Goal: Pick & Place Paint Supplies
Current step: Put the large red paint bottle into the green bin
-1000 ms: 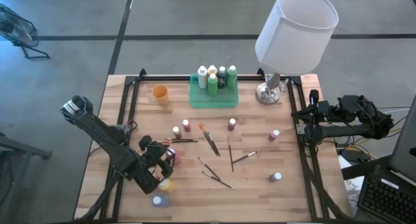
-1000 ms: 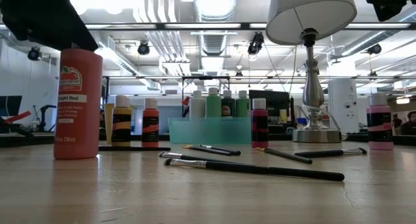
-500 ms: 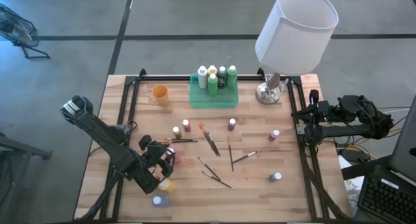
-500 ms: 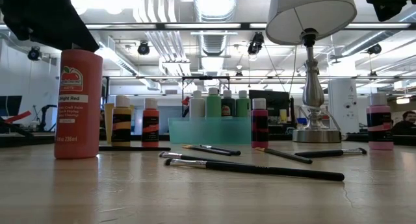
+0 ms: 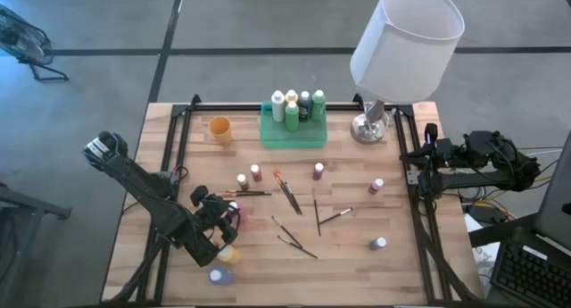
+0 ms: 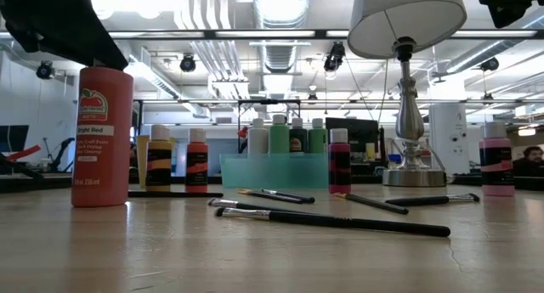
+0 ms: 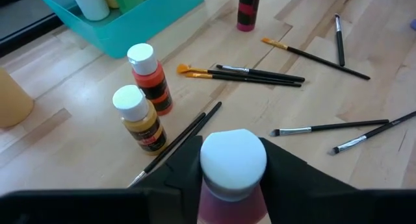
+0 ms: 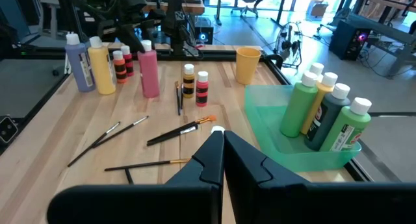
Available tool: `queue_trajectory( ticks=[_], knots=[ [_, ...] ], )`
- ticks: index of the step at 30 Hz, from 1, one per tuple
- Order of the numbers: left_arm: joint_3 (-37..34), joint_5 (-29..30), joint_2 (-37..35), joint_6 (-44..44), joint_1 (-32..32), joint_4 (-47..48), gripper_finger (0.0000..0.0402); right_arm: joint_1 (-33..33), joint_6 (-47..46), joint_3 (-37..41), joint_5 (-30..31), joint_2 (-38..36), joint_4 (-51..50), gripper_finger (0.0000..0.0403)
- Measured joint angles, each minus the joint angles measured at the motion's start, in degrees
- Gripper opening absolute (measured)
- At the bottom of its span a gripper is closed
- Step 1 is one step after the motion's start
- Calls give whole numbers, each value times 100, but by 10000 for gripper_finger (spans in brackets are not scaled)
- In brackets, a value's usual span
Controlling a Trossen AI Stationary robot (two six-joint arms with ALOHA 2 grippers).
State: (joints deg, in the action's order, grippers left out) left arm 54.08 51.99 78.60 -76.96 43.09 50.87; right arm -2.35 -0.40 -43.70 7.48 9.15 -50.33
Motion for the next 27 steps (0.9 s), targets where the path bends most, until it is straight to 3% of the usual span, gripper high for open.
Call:
queue_trajectory(
  ticks=[4,11,18,27],
  knots=[
    [0,0,1,15,0,-11,145,0,-1,2,-2,0,0,8],
    [0,0,1,15,0,-33,125,-1,0,1,-1,0,0,8],
    [-2,-2,1,12,0,-48,141,0,-1,0,-1,-2,-2,8],
    [-2,-4,3,39,0,-118,127,-1,1,0,-2,-1,1,8]
  ],
)
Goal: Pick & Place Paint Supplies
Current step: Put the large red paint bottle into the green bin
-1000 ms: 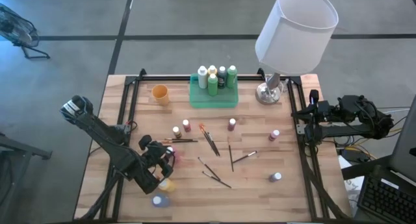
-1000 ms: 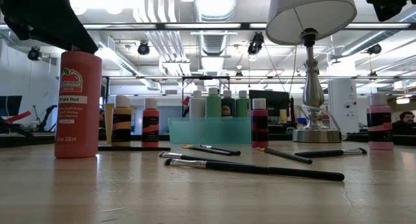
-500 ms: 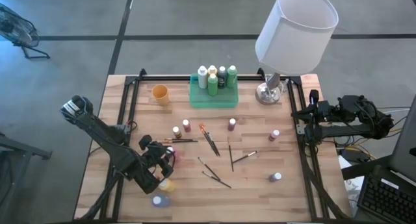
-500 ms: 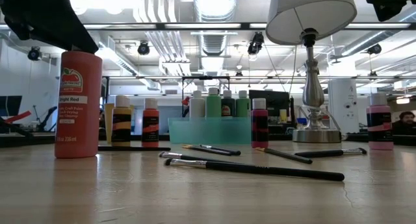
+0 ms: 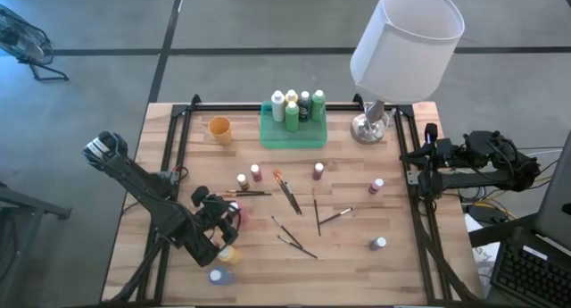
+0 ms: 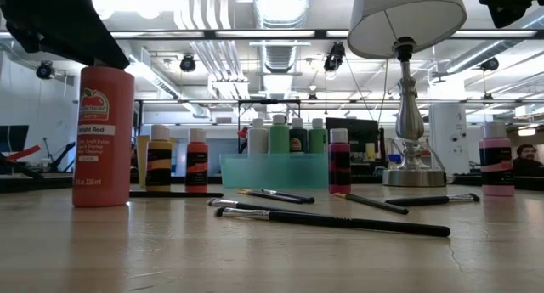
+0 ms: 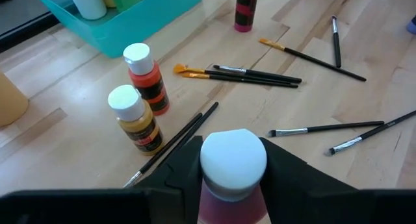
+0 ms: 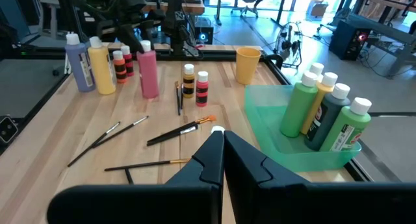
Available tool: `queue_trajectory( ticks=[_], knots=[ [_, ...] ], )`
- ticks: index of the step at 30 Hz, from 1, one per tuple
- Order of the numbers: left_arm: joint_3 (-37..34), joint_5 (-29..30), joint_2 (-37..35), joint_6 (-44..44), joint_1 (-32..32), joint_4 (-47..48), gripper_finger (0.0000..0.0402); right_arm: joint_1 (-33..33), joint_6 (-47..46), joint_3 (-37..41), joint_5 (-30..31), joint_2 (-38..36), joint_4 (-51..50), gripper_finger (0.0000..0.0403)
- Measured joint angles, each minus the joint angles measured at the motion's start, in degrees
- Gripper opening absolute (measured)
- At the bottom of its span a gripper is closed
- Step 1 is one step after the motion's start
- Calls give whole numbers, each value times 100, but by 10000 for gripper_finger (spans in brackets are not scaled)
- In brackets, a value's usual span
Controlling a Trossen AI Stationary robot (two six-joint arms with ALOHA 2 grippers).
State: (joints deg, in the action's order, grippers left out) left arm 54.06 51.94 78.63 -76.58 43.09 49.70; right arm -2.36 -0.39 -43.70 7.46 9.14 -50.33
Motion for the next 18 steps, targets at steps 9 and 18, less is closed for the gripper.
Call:
queue_trajectory(
  ticks=[9,18],
  knots=[
    [0,-31,2,526,0,-512,131,-1,-1,2,0,-1,-2,8],
    [13,198,2,1463,-12,-1270,135,0,0,0,1,0,-1,8]
  ],
)
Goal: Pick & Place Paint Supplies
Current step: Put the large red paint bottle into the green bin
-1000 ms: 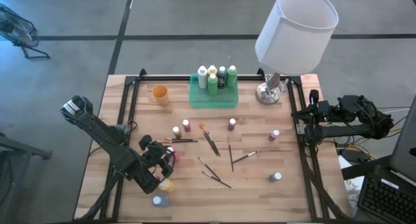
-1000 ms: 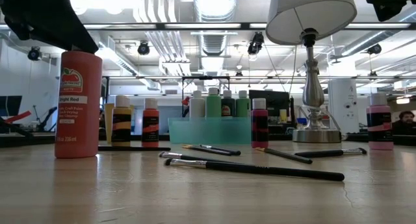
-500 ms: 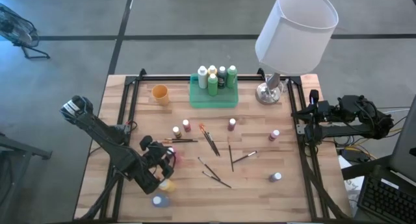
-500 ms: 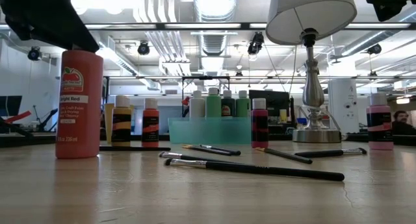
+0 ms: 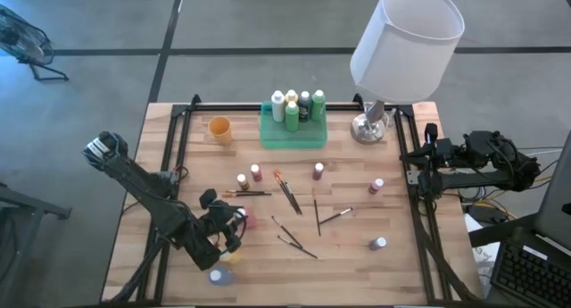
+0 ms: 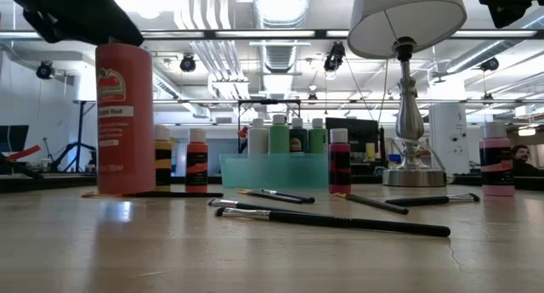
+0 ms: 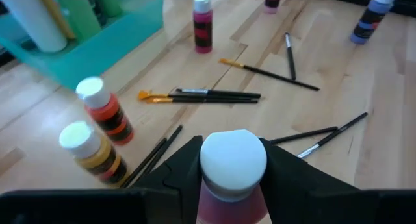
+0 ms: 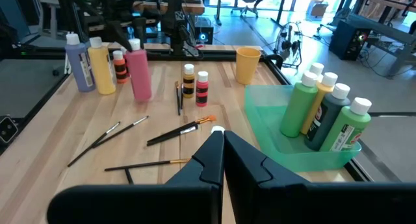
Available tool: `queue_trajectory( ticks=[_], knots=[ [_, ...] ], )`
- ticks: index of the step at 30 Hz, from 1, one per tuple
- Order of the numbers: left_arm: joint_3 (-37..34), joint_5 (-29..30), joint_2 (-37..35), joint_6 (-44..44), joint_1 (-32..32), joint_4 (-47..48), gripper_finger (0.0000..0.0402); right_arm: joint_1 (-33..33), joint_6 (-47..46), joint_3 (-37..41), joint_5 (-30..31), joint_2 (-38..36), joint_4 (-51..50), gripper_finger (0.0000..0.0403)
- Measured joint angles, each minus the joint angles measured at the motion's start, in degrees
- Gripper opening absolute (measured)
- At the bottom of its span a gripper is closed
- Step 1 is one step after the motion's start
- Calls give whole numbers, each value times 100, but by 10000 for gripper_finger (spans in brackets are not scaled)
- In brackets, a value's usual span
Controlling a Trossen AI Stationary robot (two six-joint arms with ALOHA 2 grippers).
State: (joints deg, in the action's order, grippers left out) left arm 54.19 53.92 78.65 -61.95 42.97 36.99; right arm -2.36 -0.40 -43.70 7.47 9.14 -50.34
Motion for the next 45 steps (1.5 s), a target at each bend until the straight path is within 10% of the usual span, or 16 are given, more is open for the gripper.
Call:
queue_trajectory(
  ticks=[18,45],
  knots=[
    [6,57,0,2666,-932,-1965,132,1,-1,2,0,1,0,8],
    [432,-2209,-4,5074,-3587,-3114,133,1,-1,1,-1,0,0,8]
  ],
)
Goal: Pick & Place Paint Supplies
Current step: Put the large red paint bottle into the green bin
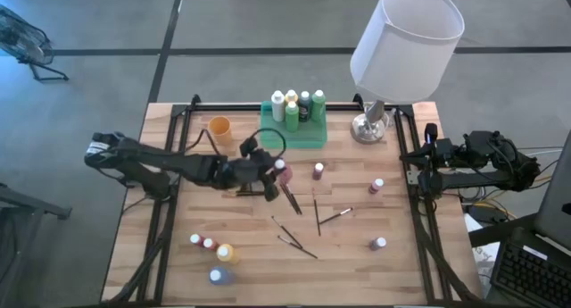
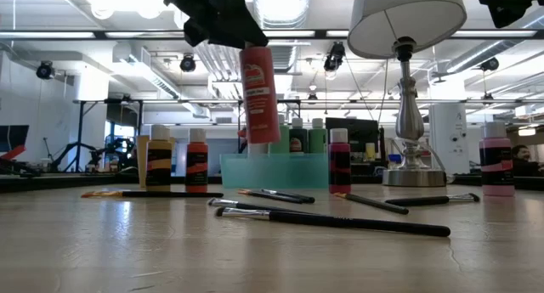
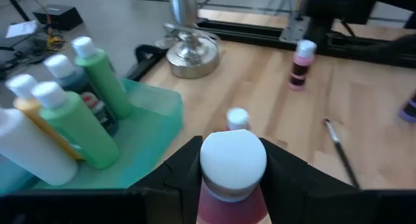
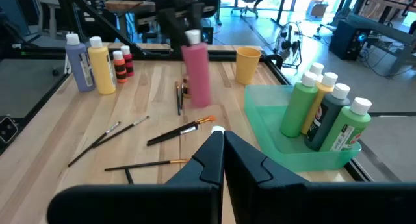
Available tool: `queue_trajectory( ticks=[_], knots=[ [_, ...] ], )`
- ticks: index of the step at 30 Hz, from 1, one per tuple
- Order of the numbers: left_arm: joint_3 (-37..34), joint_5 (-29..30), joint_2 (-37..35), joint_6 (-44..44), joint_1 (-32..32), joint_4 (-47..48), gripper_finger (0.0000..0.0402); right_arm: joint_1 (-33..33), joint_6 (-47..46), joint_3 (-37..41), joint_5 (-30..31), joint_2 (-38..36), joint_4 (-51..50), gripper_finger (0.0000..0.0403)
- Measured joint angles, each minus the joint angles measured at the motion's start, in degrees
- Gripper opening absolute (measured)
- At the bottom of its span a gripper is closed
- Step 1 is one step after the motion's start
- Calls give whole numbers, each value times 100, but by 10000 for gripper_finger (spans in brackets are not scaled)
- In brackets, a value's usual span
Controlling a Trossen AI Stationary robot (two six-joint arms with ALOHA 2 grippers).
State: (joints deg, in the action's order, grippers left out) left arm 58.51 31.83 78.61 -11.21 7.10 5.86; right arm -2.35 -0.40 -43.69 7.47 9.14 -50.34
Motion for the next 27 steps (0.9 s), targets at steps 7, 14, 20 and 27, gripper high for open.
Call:
queue_trajectory(
  ticks=[7,14,20,27],
  knots=[
    [206,-164,0,349,-632,1,133,-1,0,0,1,1,1,8],
    [409,-250,0,521,-1266,-2,133,-1,0,-1,0,0,1,8],
    [460,-674,0,525,-1766,-30,133,0,0,-1,0,1,-1,8],
    [431,-856,0,466,-2213,-4,133,-1,0,0,0,1,-1,8]
  ],
)
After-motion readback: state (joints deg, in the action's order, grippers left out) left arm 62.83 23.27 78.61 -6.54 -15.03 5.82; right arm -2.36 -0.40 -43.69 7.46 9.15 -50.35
